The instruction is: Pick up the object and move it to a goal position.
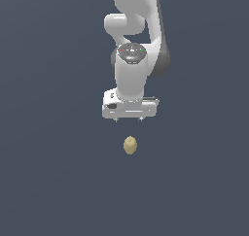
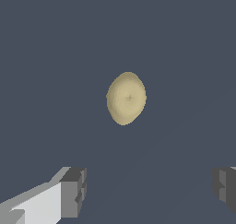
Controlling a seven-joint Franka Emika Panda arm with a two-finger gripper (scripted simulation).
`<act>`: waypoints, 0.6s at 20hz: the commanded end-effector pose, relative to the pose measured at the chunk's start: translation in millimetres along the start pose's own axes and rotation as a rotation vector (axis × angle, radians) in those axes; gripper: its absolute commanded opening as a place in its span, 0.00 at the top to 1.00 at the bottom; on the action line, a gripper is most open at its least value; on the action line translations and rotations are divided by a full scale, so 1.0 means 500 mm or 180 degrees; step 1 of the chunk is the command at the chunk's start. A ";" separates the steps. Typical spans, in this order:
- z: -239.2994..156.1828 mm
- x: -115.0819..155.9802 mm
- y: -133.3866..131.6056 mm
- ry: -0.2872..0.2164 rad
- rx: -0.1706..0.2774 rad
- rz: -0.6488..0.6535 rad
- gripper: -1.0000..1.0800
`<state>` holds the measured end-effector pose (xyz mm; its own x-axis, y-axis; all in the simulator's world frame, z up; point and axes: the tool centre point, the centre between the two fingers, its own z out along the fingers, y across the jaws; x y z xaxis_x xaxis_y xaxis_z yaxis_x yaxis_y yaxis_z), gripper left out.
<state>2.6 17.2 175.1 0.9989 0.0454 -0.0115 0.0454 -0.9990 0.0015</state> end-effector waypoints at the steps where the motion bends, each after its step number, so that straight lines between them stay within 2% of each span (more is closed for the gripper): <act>1: 0.000 0.000 0.000 0.0000 0.0000 0.0000 0.04; 12: 0.003 0.003 0.002 0.0050 -0.0042 -0.0056 0.04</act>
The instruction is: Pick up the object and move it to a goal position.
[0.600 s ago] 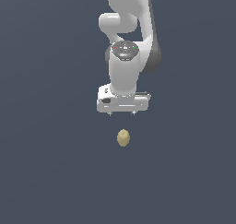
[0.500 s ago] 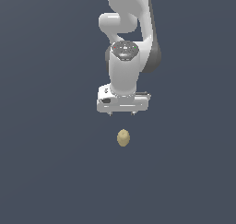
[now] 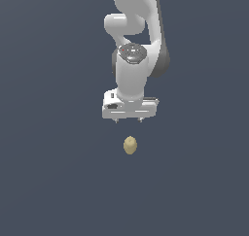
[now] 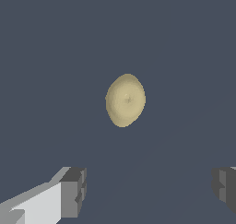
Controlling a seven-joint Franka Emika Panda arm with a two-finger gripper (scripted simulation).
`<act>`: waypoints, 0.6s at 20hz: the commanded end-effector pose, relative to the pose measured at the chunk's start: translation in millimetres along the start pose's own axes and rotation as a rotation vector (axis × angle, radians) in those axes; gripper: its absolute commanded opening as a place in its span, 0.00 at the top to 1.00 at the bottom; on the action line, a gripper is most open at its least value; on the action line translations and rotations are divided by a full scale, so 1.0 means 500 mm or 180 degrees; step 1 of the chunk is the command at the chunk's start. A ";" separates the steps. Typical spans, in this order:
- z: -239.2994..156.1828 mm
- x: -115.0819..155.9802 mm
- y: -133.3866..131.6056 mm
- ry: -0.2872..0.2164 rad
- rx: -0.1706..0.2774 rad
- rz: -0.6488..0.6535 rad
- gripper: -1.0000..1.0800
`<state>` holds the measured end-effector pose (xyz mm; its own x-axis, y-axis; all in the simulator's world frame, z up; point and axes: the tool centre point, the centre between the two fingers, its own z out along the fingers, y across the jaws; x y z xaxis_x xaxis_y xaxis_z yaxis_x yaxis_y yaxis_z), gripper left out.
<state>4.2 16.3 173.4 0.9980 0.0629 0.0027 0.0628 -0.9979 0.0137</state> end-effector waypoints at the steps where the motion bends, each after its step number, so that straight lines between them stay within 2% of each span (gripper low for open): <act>1: 0.000 0.000 0.000 0.0001 -0.0001 -0.0005 0.04; 12: 0.018 0.022 -0.003 -0.0004 -0.0005 -0.0358 0.04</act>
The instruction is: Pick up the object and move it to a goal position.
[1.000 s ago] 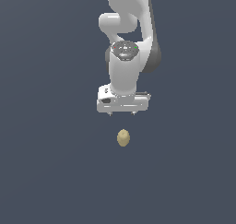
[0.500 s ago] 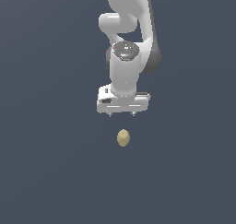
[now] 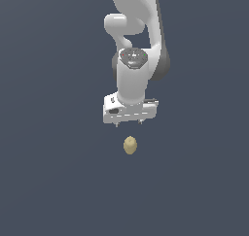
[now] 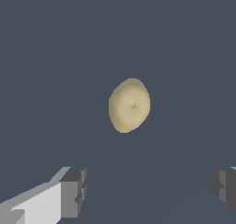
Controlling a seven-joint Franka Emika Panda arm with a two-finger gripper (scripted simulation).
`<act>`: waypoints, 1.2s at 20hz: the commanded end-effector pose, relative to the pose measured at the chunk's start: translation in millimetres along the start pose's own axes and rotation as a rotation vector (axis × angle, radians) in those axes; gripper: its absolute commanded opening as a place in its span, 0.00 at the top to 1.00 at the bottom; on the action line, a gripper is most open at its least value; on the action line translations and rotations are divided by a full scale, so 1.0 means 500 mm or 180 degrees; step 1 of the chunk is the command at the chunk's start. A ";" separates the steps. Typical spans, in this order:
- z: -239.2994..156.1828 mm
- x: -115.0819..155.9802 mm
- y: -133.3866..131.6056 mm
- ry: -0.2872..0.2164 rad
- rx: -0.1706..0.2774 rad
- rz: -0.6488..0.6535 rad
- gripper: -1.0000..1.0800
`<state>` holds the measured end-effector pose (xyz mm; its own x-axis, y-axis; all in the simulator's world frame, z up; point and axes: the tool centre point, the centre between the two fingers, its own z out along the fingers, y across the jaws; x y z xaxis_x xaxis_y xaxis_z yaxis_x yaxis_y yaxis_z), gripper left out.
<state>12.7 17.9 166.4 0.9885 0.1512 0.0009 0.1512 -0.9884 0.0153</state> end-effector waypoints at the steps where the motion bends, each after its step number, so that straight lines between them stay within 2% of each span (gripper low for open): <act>1: 0.007 0.008 0.000 -0.0002 -0.0001 -0.0134 0.04; 15: 0.068 0.071 -0.004 -0.0002 0.0025 -0.1235 0.04; 24: 0.091 0.092 -0.005 0.0008 0.0045 -0.1623 0.04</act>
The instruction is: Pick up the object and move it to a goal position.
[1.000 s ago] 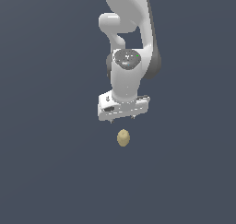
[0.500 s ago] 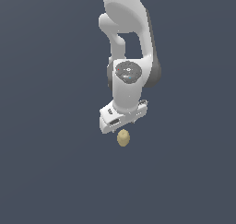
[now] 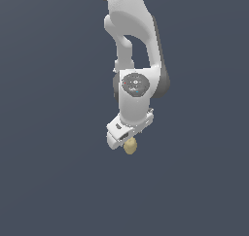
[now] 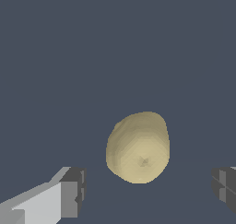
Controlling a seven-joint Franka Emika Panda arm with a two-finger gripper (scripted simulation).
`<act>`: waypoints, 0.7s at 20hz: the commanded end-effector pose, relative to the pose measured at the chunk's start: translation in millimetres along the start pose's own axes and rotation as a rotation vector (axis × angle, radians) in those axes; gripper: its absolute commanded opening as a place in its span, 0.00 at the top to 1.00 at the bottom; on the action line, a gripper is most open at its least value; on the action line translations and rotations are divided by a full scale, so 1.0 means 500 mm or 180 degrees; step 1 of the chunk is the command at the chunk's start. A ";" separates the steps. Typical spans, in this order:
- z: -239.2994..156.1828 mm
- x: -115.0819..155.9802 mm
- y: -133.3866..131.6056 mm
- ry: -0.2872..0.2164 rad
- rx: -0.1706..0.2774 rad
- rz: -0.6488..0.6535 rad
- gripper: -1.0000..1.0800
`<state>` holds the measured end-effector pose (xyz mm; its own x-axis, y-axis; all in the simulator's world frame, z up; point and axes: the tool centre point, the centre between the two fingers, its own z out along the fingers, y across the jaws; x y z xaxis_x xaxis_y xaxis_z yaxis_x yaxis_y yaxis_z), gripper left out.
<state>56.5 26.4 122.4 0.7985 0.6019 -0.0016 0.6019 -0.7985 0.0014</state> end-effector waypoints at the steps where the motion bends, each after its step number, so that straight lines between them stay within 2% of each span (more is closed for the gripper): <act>1: 0.004 0.004 0.002 0.0004 0.0003 -0.0071 0.04; 9: 0.013 0.004 0.003 0.0004 0.0004 -0.0092 0.04; 14: 0.059 0.004 0.001 0.0005 0.0005 -0.0101 0.04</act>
<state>59.0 26.8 101.6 0.7797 0.6261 0.0009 0.6261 -0.7797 0.0010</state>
